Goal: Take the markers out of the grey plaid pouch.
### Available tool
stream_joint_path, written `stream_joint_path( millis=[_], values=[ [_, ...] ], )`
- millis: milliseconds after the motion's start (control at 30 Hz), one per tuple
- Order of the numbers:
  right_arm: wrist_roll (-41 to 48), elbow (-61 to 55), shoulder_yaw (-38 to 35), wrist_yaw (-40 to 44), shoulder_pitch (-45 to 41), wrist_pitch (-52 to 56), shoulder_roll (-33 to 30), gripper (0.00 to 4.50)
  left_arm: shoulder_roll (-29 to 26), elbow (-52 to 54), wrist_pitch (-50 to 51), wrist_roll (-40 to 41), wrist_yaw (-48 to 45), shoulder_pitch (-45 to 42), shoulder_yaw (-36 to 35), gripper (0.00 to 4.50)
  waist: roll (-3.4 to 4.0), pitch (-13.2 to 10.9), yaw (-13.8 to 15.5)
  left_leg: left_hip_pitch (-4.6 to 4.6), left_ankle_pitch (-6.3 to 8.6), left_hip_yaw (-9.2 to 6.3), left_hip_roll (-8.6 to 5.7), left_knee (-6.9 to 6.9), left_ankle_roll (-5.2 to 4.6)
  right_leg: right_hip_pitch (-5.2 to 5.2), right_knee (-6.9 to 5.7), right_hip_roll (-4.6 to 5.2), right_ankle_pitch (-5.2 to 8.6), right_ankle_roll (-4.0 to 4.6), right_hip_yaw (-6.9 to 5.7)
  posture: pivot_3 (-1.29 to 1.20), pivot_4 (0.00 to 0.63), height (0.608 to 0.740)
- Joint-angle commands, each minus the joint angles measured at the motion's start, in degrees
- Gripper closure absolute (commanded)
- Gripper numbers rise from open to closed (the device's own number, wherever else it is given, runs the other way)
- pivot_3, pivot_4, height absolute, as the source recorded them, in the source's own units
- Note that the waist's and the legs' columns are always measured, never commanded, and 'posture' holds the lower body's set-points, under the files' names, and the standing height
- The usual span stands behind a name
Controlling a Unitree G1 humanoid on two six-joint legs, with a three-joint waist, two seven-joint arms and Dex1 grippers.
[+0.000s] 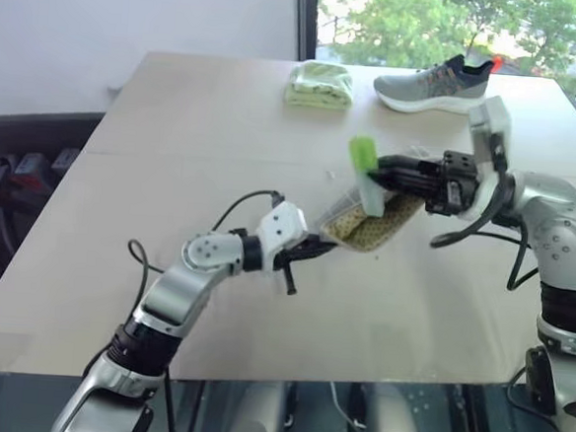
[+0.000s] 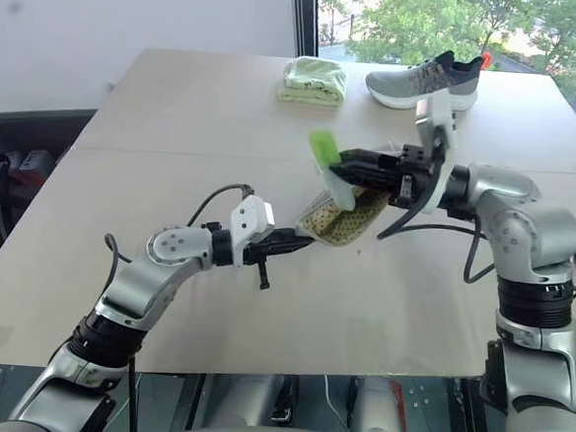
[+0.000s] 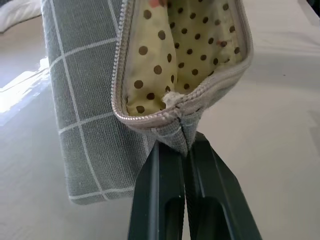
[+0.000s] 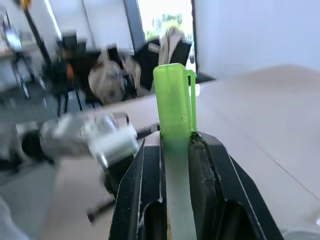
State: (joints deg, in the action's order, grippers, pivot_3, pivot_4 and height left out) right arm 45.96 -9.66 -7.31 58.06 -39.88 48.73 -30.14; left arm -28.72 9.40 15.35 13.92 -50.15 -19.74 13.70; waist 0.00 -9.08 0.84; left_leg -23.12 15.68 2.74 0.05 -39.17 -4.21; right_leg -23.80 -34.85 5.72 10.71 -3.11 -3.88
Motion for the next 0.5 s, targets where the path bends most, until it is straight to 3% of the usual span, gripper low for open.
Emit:
stream_joint_path(
  millis=[33, 233, 500],
  values=[
    [9.1, -0.9, -6.7, -6.2, 0.4, 4.8, 2.1, 4.32, 0.3, -1.4, -1.4, -2.0, 2.2, -0.2, -1.5, 4.50, 0.00, 0.0, 0.0, 0.00, 0.00, 0.00, 0.00, 0.01, 0.00, 0.00, 0.00, 0.02, -0.01, 0.01, -0.01, 0.00, 0.150, 0.740],
    [27.9, 2.4, -13.3, -23.5, 1.8, 13.0, 10.9, 4.32, 0.8, -3.6, -3.1, -3.3, 3.9, -1.6, -2.2, 4.50, 0.01, 0.0, -0.1, 0.01, 0.02, 0.01, 0.00, 0.05, -0.04, -0.04, -0.04, 0.05, -0.05, 0.07, -0.01, 0.00, 0.150, 0.740],
    [52.2, 5.1, -14.0, -52.8, 4.4, 7.6, 23.2, 4.32, 2.6, -4.9, -3.7, -4.0, 4.9, -3.2, -2.5, 4.50, 0.03, 0.0, -0.2, -0.05, 0.00, 0.07, 0.00, 0.07, -0.02, -0.12, -0.09, -0.29, -0.06, 0.07, -0.04, 0.00, 0.150, 0.740]
  ],
)
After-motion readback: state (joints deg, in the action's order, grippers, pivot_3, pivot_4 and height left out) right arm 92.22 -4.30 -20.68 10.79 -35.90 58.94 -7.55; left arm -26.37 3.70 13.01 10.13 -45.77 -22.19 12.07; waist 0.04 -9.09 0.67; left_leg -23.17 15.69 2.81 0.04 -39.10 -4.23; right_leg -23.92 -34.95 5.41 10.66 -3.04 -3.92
